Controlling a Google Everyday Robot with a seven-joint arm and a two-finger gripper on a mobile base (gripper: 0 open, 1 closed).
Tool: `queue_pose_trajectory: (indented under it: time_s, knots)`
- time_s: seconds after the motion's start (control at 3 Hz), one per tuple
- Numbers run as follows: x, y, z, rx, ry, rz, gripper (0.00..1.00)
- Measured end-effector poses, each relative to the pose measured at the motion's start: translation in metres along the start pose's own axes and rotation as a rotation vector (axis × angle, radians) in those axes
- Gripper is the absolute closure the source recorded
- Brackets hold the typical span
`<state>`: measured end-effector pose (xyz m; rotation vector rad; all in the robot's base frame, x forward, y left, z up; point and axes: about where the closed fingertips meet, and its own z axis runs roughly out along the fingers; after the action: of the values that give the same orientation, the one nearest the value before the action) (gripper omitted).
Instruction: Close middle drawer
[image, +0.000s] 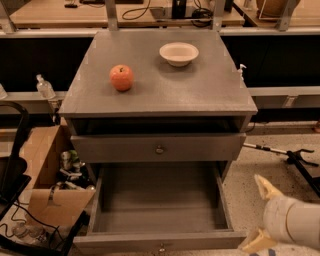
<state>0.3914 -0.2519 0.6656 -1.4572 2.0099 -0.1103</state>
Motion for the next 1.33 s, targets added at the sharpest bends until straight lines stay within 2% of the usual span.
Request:
queue_pose_trajectory:
  time_s: [0.33, 0.67, 1.0, 1.33]
  knots:
    - [0.034, 0.037, 0.033, -0.008, -0.051, 0.096, 0.00]
    - [0.073, 0.083, 0.087, -0.026, -0.104, 0.203, 0.00]
    - [0.089, 0.106, 0.114, -0.036, -0.140, 0.250, 0.00]
    - [0.089, 0.111, 0.119, -0.047, -0.147, 0.260, 0.00]
